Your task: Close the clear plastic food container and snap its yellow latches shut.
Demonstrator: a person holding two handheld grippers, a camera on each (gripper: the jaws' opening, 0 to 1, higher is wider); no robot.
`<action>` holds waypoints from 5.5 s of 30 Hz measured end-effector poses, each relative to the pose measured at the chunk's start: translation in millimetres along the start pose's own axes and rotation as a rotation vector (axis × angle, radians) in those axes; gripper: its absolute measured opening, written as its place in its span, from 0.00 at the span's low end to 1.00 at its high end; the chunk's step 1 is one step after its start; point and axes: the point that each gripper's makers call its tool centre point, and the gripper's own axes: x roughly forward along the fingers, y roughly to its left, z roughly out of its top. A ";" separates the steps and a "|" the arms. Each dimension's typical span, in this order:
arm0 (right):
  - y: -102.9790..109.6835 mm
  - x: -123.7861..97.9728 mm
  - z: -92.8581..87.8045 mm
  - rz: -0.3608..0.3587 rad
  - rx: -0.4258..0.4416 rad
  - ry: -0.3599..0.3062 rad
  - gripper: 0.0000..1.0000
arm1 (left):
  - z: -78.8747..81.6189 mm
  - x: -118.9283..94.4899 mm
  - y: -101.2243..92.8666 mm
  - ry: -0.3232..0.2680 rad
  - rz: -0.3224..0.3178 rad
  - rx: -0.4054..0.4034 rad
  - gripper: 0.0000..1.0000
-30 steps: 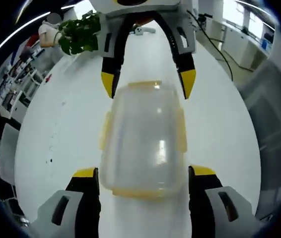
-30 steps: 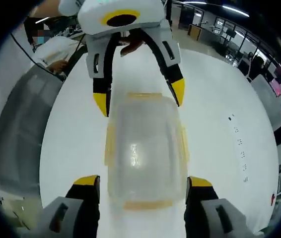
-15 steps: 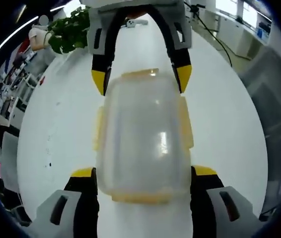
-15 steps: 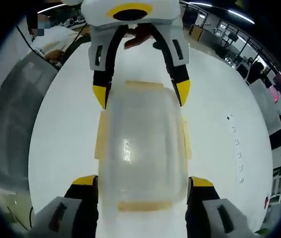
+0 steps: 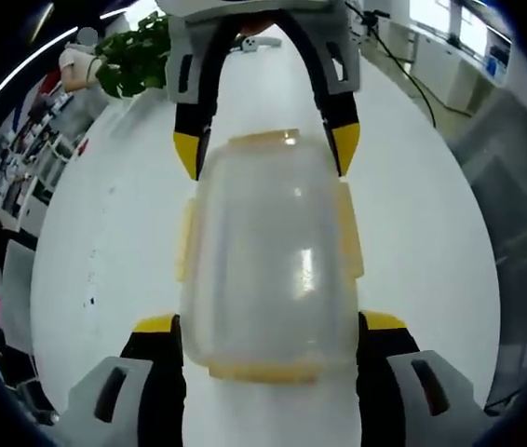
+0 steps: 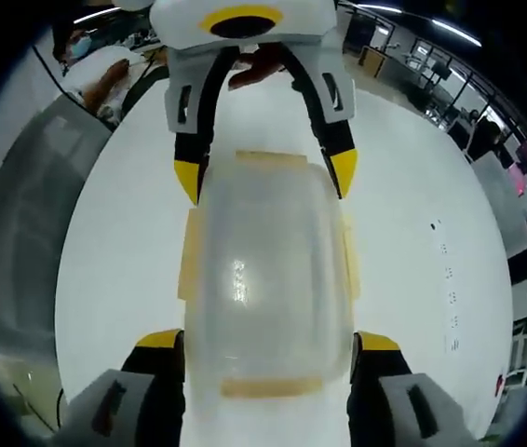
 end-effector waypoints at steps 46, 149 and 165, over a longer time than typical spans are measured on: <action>12.8 49.0 122.9 0.017 -0.045 -0.020 0.72 | -116.8 -57.1 -18.2 0.041 0.028 -0.060 0.73; 57.1 -25.1 94.4 -0.274 0.238 -0.291 0.73 | -106.6 -121.0 -71.6 -0.171 0.342 -0.392 0.75; 88.4 -37.1 77.8 -0.348 0.360 -0.432 0.73 | -99.2 -135.7 -114.5 -0.332 0.436 -0.514 0.77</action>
